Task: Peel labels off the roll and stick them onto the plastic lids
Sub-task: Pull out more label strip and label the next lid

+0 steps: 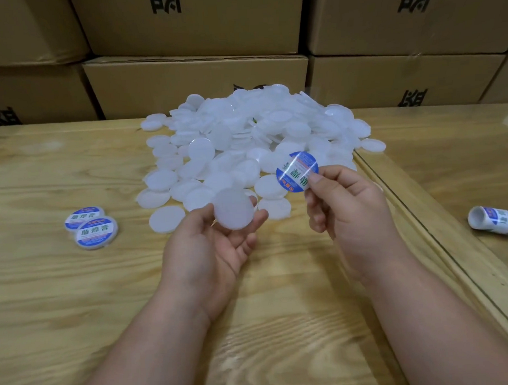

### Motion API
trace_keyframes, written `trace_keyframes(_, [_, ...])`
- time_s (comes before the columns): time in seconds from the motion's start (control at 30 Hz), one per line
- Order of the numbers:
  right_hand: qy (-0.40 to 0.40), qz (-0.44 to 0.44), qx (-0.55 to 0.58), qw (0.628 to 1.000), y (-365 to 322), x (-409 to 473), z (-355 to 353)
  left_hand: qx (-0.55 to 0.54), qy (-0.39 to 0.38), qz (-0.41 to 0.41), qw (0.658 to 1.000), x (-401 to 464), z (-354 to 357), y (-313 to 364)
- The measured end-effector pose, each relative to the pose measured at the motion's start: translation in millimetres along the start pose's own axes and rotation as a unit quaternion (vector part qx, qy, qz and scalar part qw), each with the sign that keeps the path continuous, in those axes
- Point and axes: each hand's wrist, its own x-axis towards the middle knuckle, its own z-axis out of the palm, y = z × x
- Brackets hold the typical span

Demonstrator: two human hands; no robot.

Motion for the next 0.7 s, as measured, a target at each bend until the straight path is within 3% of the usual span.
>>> trace_keyframes(0.23, [-0.056,0.049,-0.031,0.997,6,-6,7,0.089,-0.008,-0.002,0.996,9,4,0])
trace_keyframes(0.47, [-0.093,0.091,-0.055,0.990,14,-8,11,0.229,0.003,0.091,0.969,20,2,-12])
trace_keyframes(0.7, [-0.095,0.090,-0.060,0.990,15,-7,10,0.236,-0.036,0.088,0.967,20,0,-11])
